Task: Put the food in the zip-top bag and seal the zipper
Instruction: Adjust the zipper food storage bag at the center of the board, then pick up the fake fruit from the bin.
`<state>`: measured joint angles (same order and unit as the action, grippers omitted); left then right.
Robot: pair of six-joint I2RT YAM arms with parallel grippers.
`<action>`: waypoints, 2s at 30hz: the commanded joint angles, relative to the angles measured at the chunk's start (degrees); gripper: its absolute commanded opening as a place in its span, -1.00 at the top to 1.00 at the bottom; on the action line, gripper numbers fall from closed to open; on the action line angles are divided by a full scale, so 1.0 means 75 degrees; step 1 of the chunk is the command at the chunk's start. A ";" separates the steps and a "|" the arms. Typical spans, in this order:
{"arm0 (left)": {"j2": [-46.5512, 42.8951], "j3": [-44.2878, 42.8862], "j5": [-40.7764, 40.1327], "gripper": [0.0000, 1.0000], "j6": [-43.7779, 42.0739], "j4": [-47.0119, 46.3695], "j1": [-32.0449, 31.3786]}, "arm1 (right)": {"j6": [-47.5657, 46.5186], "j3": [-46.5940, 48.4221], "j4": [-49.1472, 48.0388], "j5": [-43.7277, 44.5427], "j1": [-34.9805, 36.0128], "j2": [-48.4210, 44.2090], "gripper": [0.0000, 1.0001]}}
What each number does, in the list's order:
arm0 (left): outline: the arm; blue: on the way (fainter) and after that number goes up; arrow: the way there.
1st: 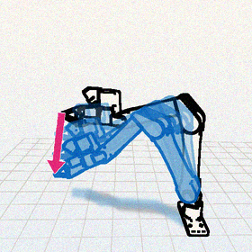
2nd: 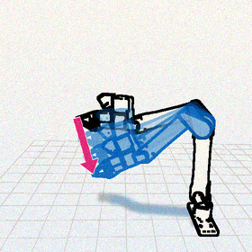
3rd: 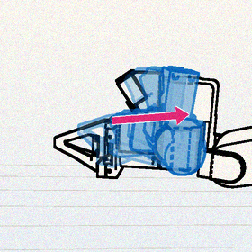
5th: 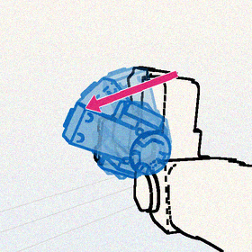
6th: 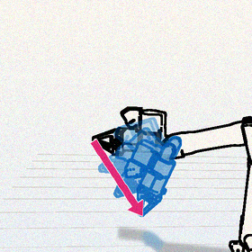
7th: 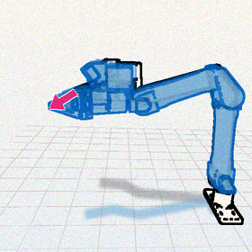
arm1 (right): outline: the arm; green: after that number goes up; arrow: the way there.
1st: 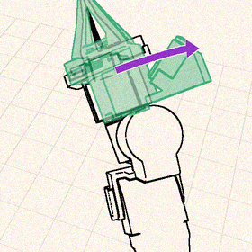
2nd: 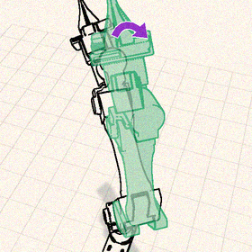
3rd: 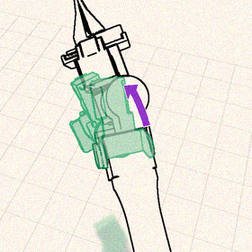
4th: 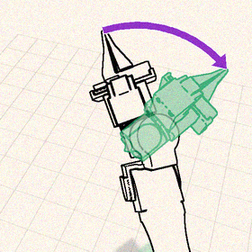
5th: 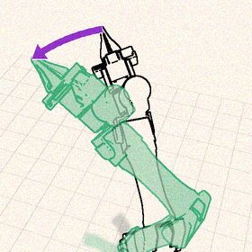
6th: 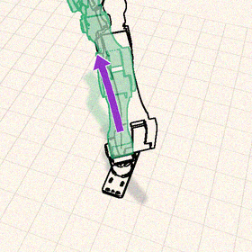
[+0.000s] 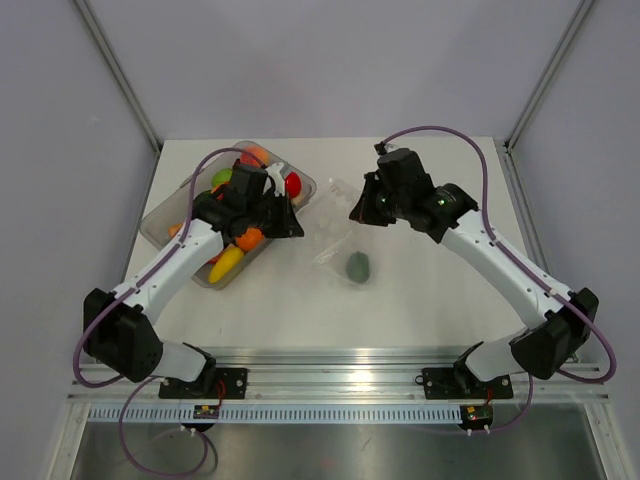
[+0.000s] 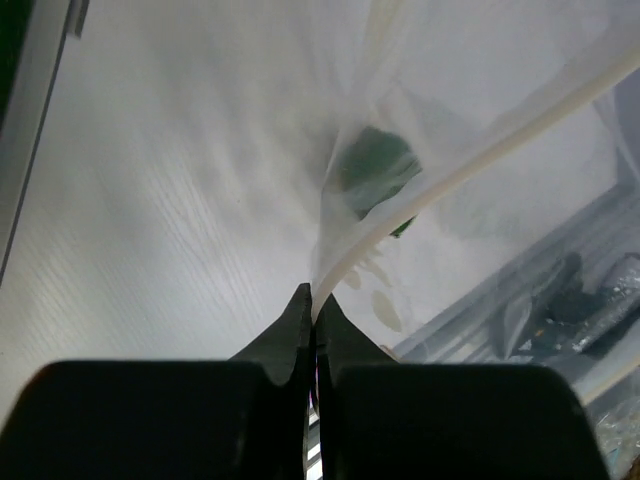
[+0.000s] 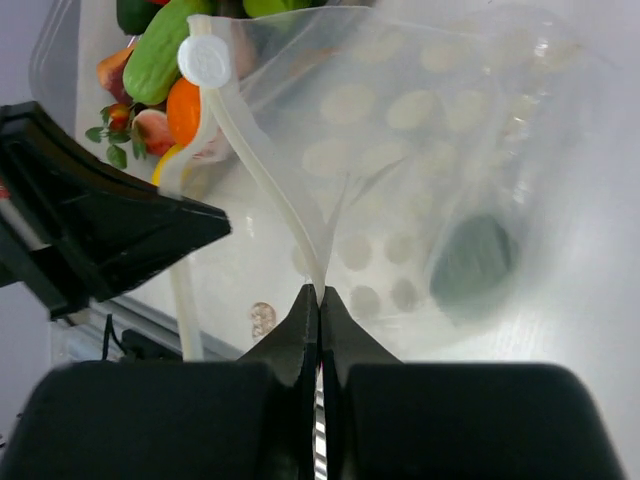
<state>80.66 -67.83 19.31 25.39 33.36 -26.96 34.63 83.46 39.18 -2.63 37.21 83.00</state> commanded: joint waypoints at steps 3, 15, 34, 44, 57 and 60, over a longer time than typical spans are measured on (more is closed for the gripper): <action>-0.0467 -0.0928 -0.0184 1.00 -0.0021 -0.0031 -0.0015 | -0.0797 0.1012 0.1372 0.1428 0.0066 -0.0859 1.00; 0.0857 -0.0424 0.0905 1.00 -0.0314 -0.0593 -0.0015 | -0.0809 0.1119 0.1609 0.1078 0.0066 -0.0415 1.00; 0.0530 -0.0611 -0.0114 -0.54 -0.0959 -0.0043 -0.0015 | -0.0270 0.0286 0.0097 0.0129 0.0066 0.0534 1.00; -0.0477 -0.1022 -0.0301 -0.37 -0.1006 0.0344 -0.0003 | -0.0328 0.0485 0.0120 0.0000 0.0066 0.0710 1.00; -0.0456 -0.0436 -0.2231 -0.43 -0.0421 0.0357 0.2045 | -0.0422 0.0497 0.0132 -0.0059 0.0066 0.0663 1.00; 0.0163 -0.0623 -0.2399 -0.71 -0.0490 0.0368 0.2549 | -0.0434 0.0509 0.0155 -0.0071 0.0066 0.0675 1.00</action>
<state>77.82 -71.75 5.98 20.97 37.58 -10.85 31.92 85.14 41.78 -2.68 37.23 88.16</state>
